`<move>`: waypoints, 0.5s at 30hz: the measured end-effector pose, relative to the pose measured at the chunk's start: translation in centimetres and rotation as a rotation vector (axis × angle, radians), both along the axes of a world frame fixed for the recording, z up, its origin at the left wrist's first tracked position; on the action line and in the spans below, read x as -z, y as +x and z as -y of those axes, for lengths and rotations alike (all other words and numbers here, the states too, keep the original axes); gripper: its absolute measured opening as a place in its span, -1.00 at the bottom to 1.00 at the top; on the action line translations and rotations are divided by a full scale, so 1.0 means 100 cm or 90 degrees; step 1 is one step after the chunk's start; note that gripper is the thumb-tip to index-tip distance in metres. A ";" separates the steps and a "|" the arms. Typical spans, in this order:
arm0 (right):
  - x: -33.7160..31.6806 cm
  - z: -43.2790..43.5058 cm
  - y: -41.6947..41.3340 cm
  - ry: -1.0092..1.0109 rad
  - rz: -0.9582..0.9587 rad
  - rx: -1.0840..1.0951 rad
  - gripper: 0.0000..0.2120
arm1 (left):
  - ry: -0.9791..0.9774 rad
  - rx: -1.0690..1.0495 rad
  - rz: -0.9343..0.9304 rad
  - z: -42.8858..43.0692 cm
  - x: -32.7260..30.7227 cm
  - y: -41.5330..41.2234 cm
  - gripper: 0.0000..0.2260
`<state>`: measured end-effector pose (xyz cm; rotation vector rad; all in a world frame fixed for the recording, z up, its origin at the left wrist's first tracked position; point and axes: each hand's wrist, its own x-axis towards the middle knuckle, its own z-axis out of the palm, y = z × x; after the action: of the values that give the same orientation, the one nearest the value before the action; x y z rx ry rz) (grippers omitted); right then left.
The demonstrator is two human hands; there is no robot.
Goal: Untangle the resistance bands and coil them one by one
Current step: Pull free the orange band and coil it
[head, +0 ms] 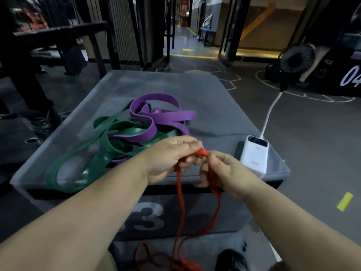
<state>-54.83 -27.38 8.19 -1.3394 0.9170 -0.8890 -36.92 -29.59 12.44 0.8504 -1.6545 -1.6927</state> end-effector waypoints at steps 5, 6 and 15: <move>-0.005 0.014 -0.004 0.116 0.083 -0.104 -0.26 | -0.052 0.007 -0.030 0.010 0.000 0.003 -0.68; -0.007 0.015 -0.005 0.147 0.085 -0.155 -0.34 | -0.057 0.010 -0.028 0.010 0.000 0.003 -0.69; -0.009 0.030 0.003 0.117 0.058 -0.239 -0.54 | -0.077 -0.003 -0.009 0.016 0.006 0.016 -0.69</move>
<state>-54.56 -30.40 9.06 -1.2480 0.6317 -0.5572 -35.34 -31.17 11.86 0.7814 -1.7254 -1.5743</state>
